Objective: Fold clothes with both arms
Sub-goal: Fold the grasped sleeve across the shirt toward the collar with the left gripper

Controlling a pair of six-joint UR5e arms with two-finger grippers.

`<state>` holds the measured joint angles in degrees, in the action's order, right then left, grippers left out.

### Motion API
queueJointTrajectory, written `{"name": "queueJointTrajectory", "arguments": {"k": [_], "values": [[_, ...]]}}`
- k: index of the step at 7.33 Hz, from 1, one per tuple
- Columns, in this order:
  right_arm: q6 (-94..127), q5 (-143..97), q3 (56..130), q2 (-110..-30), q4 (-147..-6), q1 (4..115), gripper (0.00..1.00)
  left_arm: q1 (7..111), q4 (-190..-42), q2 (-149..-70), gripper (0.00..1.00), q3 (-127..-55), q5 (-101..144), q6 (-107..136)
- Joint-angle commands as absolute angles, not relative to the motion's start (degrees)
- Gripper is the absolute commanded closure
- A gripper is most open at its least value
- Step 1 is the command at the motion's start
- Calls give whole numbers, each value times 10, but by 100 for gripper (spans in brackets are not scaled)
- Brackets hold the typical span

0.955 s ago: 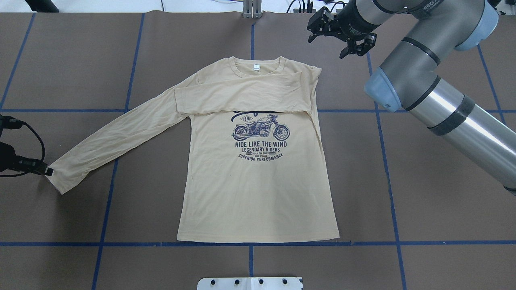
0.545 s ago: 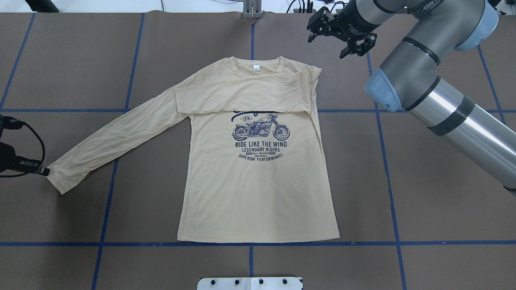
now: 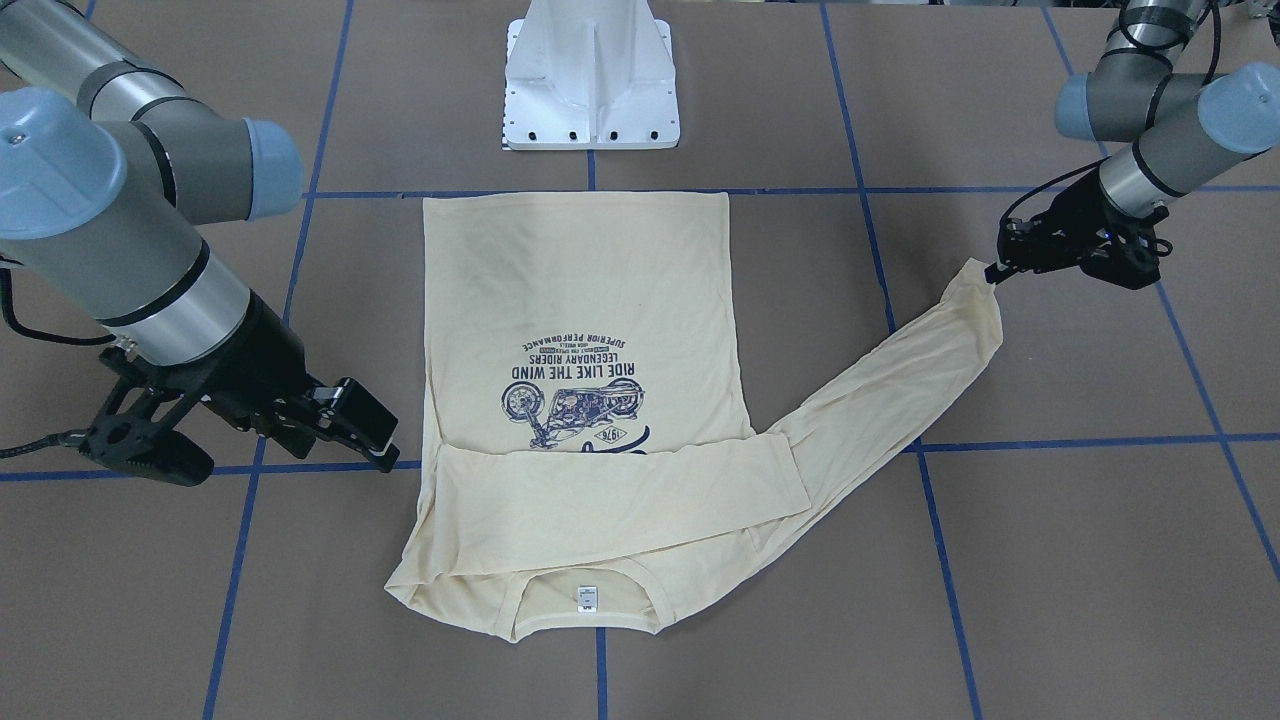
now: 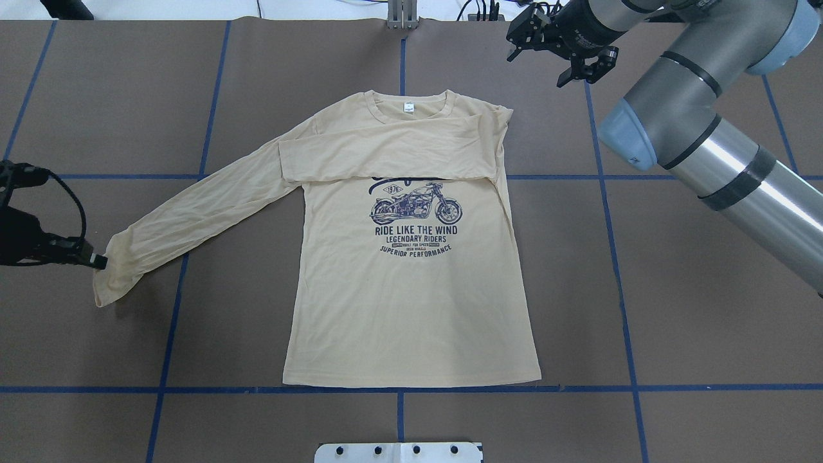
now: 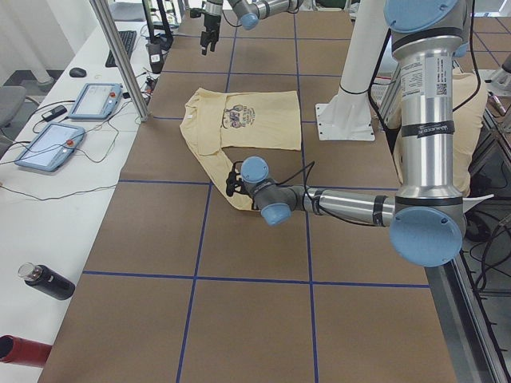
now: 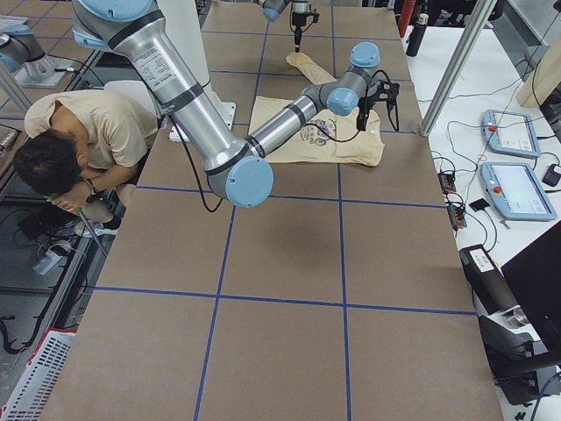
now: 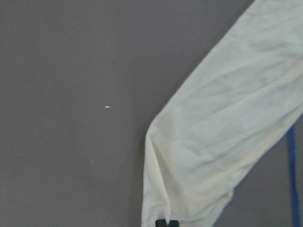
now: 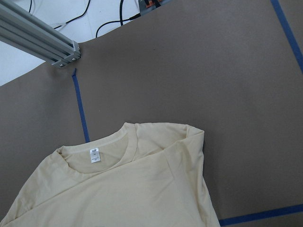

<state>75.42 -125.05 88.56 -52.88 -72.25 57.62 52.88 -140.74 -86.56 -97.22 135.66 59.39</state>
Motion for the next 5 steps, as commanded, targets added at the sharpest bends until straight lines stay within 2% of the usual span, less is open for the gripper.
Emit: {"name": "queueJointTrajectory", "arguments": {"k": [1, 3, 5], "values": [[716, -1273, 887, -566, -722, 613, 4, 527, -1315, -1005, 100, -983, 1341, 708], [630, -1287, 885, -612, -722, 656, 4, 499, -1090, -1209, 100, -964, 1269, 743], [586, -1288, 884, -643, -723, 681, 4, 488, -1094, -1305, 100, -923, 1261, 827]]}}
